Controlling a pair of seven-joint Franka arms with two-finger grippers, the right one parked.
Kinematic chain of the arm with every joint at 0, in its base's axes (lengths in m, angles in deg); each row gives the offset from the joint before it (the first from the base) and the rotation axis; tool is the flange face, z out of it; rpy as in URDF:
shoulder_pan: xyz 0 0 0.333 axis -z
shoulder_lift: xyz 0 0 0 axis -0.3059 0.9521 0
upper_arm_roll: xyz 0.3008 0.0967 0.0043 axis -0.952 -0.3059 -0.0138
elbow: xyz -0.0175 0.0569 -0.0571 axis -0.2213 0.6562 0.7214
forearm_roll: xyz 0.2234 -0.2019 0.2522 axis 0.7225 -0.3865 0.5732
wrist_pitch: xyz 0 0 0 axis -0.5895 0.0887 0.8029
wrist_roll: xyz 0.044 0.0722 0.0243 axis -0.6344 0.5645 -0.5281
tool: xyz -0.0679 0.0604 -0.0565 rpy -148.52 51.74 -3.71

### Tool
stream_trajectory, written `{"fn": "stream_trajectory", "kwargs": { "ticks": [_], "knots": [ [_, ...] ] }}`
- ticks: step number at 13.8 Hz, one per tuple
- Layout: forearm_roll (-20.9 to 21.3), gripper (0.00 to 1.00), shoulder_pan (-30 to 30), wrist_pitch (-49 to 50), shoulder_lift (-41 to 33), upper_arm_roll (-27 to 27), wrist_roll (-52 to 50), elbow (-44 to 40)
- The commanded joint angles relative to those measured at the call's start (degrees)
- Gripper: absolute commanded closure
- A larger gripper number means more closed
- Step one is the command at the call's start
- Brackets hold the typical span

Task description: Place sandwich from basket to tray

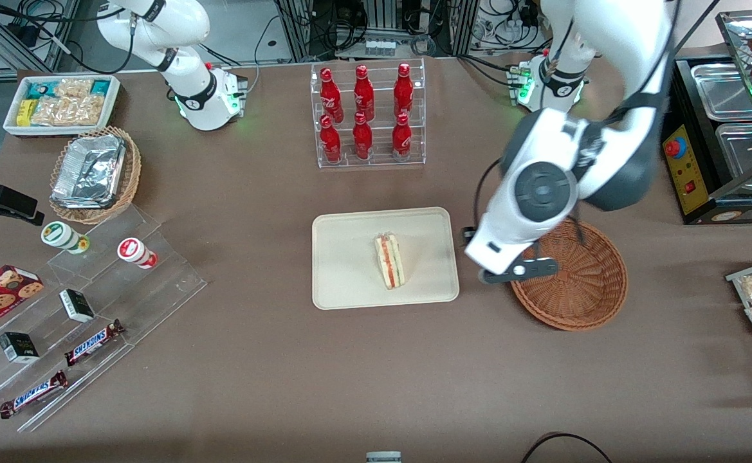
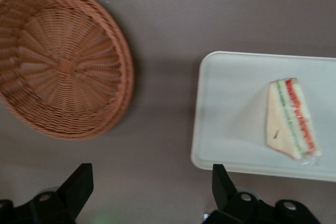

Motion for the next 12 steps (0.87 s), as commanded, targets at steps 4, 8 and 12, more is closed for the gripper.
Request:
{"fn": "stream_trajectory", "kwargs": {
  "ticks": [4,8,12],
  "knots": [
    [0.39,0.0,-7.96,3.19,-12.47,0.65,14.81,10.3],
    [0.04,0.0,-14.82,7.23,-17.48,1.62,25.26,11.62],
    [0.13,0.0,-22.28,12.16,-21.69,4.69,34.24,11.18]
  ]
}}
